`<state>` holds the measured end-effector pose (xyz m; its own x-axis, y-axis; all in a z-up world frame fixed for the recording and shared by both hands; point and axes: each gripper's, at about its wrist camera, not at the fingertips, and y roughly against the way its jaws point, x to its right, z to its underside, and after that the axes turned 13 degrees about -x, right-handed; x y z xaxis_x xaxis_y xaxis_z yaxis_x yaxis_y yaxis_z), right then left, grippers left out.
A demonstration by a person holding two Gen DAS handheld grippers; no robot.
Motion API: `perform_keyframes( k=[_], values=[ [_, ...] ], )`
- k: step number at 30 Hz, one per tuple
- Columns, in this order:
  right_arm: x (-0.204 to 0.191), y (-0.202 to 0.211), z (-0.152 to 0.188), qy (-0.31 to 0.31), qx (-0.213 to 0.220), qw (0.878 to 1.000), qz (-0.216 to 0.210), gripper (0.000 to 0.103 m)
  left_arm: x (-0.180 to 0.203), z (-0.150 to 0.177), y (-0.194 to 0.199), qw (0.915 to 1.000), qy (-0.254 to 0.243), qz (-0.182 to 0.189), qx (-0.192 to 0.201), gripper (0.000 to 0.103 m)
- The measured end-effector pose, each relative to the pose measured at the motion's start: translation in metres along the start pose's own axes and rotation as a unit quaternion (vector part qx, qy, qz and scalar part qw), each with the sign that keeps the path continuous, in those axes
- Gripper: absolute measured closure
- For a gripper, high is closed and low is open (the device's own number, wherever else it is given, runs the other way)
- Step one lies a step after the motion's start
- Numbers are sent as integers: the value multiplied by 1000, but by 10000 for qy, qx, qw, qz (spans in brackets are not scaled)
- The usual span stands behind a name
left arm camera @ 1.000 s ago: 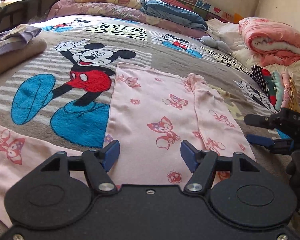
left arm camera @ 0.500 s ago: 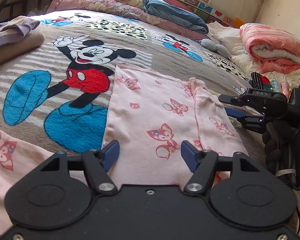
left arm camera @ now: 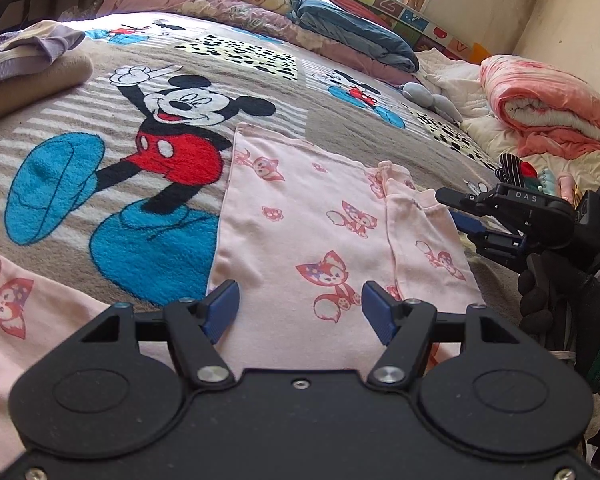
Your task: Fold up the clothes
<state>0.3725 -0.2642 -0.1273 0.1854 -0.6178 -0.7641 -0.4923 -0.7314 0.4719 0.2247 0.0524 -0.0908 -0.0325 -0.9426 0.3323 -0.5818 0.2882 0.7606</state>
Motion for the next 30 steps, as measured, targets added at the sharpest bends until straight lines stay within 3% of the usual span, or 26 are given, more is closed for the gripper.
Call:
perform_keyframes(
  k=[5,9,20,30],
  values=[
    [-4,-12,-2,204,-179,9991,329,74,1,0,-2,10000,-42,-40,-19,36],
    [-15,-6,4,409,-102,9979,490,94,2,0,-3,9999,-82,-70,-26,36],
    [-61,60,2,843,504,9922,763,95,-1,1,-1,10000,-28,-38,-16,36],
    [-69,147,16,730,1272,9834,1071,95,-4,2,6,9999,72,0,121,36]
  ],
)
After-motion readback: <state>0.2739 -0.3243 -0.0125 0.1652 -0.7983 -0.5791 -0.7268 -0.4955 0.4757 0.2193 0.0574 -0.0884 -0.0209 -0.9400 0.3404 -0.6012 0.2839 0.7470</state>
